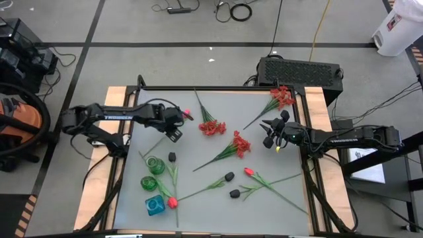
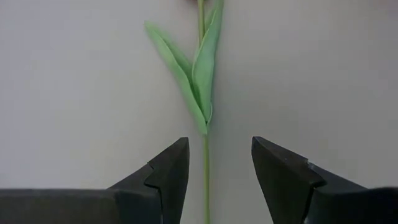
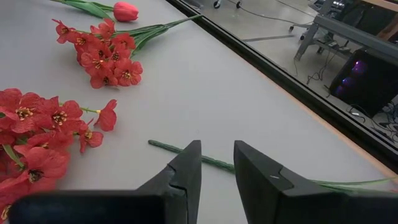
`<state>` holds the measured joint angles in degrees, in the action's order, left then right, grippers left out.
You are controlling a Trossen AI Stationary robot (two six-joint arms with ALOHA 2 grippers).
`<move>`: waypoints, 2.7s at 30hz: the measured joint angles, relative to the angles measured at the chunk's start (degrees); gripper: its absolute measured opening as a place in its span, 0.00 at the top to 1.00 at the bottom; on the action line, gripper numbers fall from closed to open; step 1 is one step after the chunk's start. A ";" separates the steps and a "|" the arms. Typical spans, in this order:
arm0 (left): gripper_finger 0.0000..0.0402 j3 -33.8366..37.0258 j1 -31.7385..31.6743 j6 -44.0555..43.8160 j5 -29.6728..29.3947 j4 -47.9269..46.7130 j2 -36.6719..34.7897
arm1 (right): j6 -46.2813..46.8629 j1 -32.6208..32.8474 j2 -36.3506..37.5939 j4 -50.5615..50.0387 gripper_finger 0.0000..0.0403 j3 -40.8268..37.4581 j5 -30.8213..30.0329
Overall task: Sort flowers into vase by color
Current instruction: Put the top light orange flower into the bottom green vase
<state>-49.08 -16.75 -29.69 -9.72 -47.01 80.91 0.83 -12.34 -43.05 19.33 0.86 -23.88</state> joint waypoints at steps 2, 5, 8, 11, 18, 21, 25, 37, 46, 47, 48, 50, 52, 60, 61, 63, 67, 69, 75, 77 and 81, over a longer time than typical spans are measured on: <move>0.55 0.00 0.00 0.00 -0.02 0.32 1.39 | -0.01 0.00 0.00 0.00 0.79 -0.02 0.00; 0.55 0.00 -0.02 -0.01 -0.02 0.48 3.14 | 0.01 0.00 0.00 0.01 0.79 -0.01 0.00; 0.55 0.00 0.00 0.00 -0.02 2.01 4.28 | 0.01 0.00 0.01 0.00 0.79 -0.01 0.00; 0.55 0.00 -0.02 0.00 -0.02 3.57 5.08 | -0.01 0.00 0.02 0.00 0.79 0.00 0.00; 0.55 0.00 -0.02 0.02 -0.04 5.28 7.56 | -0.01 0.00 0.00 0.00 0.79 -0.01 0.00; 0.55 0.00 -0.02 0.00 -0.24 5.69 8.62 | -0.01 0.00 0.00 0.00 0.79 0.00 0.00; 0.55 0.00 -0.06 0.04 -1.66 6.01 9.74 | -0.01 0.00 0.01 0.00 0.79 -0.01 0.00; 0.55 -0.02 -0.15 0.04 -5.40 6.06 9.87 | 0.01 0.00 0.00 -0.65 0.79 -0.02 0.00; 0.55 -0.02 -0.15 -1.51 -4.39 6.01 9.87 | 0.00 0.00 0.02 -0.66 0.79 -0.02 0.00; 0.55 -0.02 -0.12 -1.51 -4.27 5.95 9.87 | 0.01 0.00 0.01 -0.66 0.79 -0.02 -0.02; 0.55 -0.02 -0.07 -1.51 -4.26 5.81 9.87 | -0.01 0.00 0.01 -0.66 0.79 -0.02 -0.01; 0.55 -0.02 -0.07 -1.53 -3.86 5.71 9.87 | 0.01 0.00 0.02 -0.67 0.79 -0.02 0.00; 0.55 -0.02 -0.09 -1.55 -2.62 5.30 9.87 | -0.01 0.00 0.01 -0.70 0.79 -0.02 0.00; 0.55 -0.02 -1.16 -1.05 -1.31 4.91 9.87 | 0.01 0.00 0.02 -0.85 0.79 -0.02 0.00; 0.55 -0.02 -1.51 -1.11 -1.31 4.79 9.87 | -0.01 0.00 0.00 -0.85 0.79 -0.02 0.00; 0.55 -0.02 -1.98 -1.40 -1.19 4.29 9.87 | 0.01 0.00 0.01 -0.85 0.79 -0.02 -0.02; 0.55 -0.02 -1.79 -4.03 2.26 4.23 9.87 | 0.01 0.00 0.02 -0.84 0.79 -0.02 -0.01; 0.55 -0.02 -1.33 -4.26 2.98 4.31 9.87 | 0.01 0.00 0.02 -0.85 0.79 -0.02 -0.02; 0.55 -0.02 -2.26 -2.54 0.46 4.39 9.85 | -0.01 0.00 0.02 -0.83 0.79 -0.02 0.00; 0.55 -0.02 -3.04 -2.49 0.37 4.44 9.85 | 0.00 0.00 0.02 -0.83 0.79 -0.02 0.00; 0.55 -0.02 -3.91 -3.22 0.38 4.44 9.85 | -0.01 0.00 0.01 -0.83 0.79 -0.02 -0.02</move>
<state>-49.10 -20.67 -32.91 -9.34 -42.57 90.76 0.82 -12.34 -43.04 18.50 0.84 -23.90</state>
